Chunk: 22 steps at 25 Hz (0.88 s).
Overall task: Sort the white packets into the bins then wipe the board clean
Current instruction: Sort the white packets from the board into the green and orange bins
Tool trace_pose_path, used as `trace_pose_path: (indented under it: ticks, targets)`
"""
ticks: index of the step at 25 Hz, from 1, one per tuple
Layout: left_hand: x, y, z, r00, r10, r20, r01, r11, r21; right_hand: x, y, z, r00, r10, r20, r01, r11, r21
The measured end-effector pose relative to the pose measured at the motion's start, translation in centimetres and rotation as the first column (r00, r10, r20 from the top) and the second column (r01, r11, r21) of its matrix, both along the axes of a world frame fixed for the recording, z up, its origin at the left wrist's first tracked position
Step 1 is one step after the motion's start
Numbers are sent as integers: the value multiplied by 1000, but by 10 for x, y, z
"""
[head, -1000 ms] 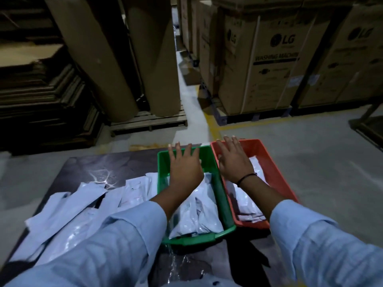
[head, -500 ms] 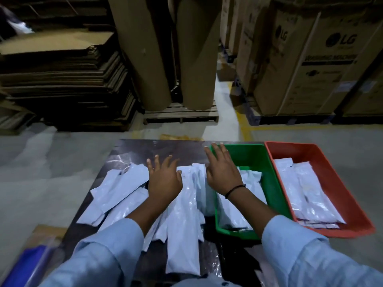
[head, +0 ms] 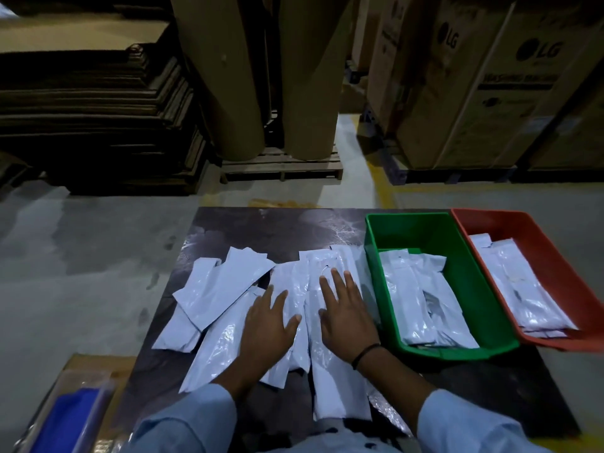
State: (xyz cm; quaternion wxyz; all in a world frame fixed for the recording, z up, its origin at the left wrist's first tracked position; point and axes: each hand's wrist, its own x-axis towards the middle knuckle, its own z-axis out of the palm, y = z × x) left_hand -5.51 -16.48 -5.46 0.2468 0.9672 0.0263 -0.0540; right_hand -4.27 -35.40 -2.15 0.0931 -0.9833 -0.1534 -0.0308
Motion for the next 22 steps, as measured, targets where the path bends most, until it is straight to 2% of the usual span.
trace_pose_path:
  ticks: [4, 8, 14, 19, 22]
  targets:
    - [-4, 0, -16, 999, -30, -17, 30, 999, -16, -30, 5, -20, 996, -74, -48, 69, 994, -87]
    - [-1, 2, -23, 996, -45, -82, 42, 998, -43, -66, 17, -35, 984, -155, -89, 149, 986, -73]
    - [1, 3, -24, 995, -82, -62, 78, 995, -62, -72, 15, -44, 961, -194, -196, 175, 978, -113]
    - [2, -1, -15, 997, -73, 11, 74, 996, -55, -55, 11, -29, 963, -178, -202, 175, 984, -35]
    - [1, -1, -14, 998, -56, -20, 56, 998, -23, -24, 14, -10, 975, -152, -162, 159, 987, 35]
